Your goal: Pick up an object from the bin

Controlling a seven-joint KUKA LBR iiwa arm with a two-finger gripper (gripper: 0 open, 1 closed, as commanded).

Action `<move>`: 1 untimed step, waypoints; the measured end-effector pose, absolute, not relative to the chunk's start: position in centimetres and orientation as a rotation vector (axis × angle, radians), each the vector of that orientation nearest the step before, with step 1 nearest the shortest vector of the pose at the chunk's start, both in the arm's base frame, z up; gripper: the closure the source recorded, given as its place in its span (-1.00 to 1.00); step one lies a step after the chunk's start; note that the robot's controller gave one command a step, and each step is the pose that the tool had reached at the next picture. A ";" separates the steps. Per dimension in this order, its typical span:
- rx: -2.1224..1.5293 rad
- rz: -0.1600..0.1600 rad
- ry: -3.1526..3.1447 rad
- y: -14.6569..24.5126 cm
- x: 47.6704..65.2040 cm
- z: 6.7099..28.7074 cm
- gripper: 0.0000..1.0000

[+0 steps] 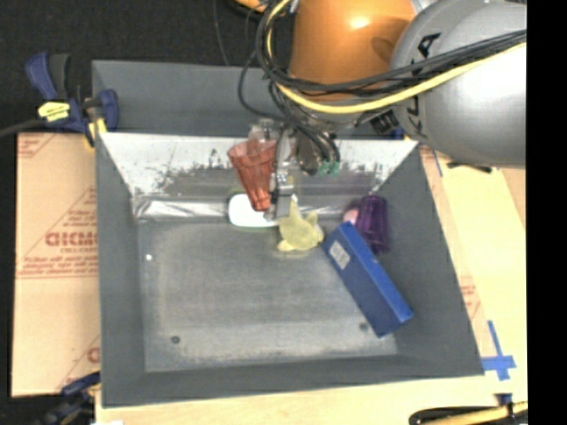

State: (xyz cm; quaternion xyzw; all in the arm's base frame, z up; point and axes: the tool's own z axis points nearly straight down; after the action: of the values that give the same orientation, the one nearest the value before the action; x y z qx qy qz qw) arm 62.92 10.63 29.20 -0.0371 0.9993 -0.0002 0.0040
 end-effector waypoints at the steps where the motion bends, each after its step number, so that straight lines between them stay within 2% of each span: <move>1: -0.186 -0.005 3.130 8.5 62.5 37.6 -1.00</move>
Offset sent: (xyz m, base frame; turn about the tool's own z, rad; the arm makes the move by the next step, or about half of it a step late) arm 0.0169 0.0463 -0.0488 -0.3758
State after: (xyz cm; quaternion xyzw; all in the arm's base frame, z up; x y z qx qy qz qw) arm 62.48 8.54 37.64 -0.0593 0.9982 -0.0016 0.0028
